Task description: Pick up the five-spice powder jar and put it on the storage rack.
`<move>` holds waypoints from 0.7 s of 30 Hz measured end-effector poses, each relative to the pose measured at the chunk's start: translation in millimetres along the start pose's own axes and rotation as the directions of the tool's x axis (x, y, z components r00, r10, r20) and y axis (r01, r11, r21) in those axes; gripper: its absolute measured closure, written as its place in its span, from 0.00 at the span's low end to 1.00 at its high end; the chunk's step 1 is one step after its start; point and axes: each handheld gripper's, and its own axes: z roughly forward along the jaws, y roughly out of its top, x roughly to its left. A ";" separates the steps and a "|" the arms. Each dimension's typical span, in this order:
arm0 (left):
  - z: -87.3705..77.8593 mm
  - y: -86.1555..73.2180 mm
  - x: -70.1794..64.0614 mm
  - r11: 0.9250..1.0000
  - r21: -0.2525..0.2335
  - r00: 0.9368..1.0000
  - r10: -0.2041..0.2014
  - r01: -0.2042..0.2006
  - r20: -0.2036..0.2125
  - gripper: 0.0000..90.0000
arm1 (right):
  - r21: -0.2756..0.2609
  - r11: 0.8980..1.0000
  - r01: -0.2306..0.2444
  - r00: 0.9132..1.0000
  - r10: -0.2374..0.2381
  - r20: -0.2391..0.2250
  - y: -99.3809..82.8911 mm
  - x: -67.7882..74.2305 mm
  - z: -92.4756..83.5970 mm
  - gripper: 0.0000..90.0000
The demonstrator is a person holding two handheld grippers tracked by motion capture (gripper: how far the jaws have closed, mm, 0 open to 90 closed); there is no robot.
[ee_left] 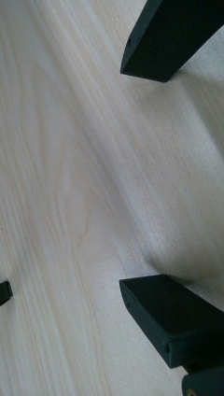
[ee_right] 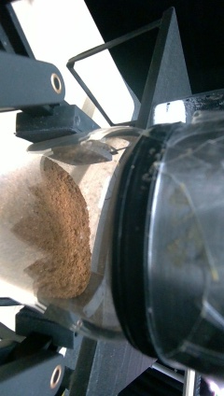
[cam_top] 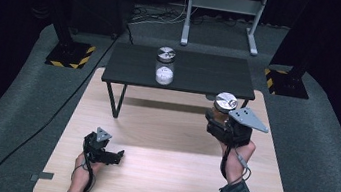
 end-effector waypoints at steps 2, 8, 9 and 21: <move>0.0 0.0 0.0 1.000 0.000 1.000 0.000 0.000 0.000 0.00 | 0.000 1.000 0.001 1.000 -0.001 0.002 2.2 -0.9 2.1 0.33; 0.0 -0.1 0.0 1.000 0.000 1.000 -0.001 0.001 0.000 0.00 | 0.003 1.000 0.005 1.000 -0.005 0.003 7.7 -2.0 8.1 0.33; 0.0 -0.1 0.0 1.000 0.000 1.000 -0.001 0.001 0.000 0.00 | 0.005 1.000 0.008 1.000 -0.008 0.003 8.8 -2.0 9.1 0.33; 0.0 0.0 0.0 1.000 0.000 1.000 0.000 0.000 0.000 0.00 | 0.009 1.000 0.021 1.000 -0.021 -0.006 18.4 -0.2 20.7 0.33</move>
